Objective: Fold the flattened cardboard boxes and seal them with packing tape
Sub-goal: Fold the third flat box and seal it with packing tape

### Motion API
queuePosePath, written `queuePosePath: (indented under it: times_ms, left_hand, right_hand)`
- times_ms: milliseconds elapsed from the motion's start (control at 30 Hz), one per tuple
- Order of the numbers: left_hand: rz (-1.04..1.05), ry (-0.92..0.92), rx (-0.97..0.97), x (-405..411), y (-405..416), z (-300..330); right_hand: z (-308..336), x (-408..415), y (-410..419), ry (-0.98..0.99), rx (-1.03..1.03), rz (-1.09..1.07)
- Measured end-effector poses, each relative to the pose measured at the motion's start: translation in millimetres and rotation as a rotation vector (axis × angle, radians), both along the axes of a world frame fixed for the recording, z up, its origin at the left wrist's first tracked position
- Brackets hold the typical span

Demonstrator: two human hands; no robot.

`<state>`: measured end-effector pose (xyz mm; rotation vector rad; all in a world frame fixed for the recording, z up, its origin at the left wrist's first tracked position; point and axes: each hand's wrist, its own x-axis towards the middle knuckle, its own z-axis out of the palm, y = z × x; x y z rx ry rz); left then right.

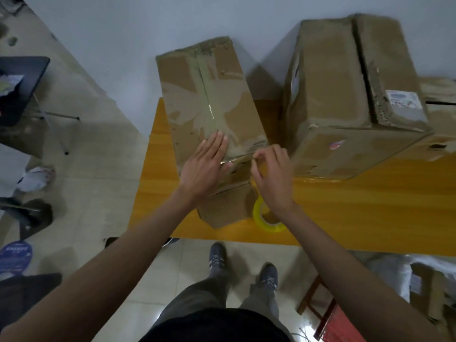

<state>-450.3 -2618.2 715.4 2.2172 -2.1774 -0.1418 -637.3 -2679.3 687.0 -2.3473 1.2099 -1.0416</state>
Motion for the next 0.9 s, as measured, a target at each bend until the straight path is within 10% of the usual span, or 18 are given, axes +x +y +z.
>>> queuePosePath:
  times_ms: [300, 600, 900]
  left_hand:
    - [-0.096, 0.205, -0.015, 34, 3, -1]
    - [-0.043, 0.016, 0.069, 77, -51, 8]
    - [0.036, 0.061, -0.052, 94, -90, 16]
  right_hand:
    - [25, 49, -7, 0.313, -0.016, 0.248]
    - [39, 90, -50, 0.772, 0.034, 0.280]
    - [50, 128, -106, 0.752, -0.069, 0.317]
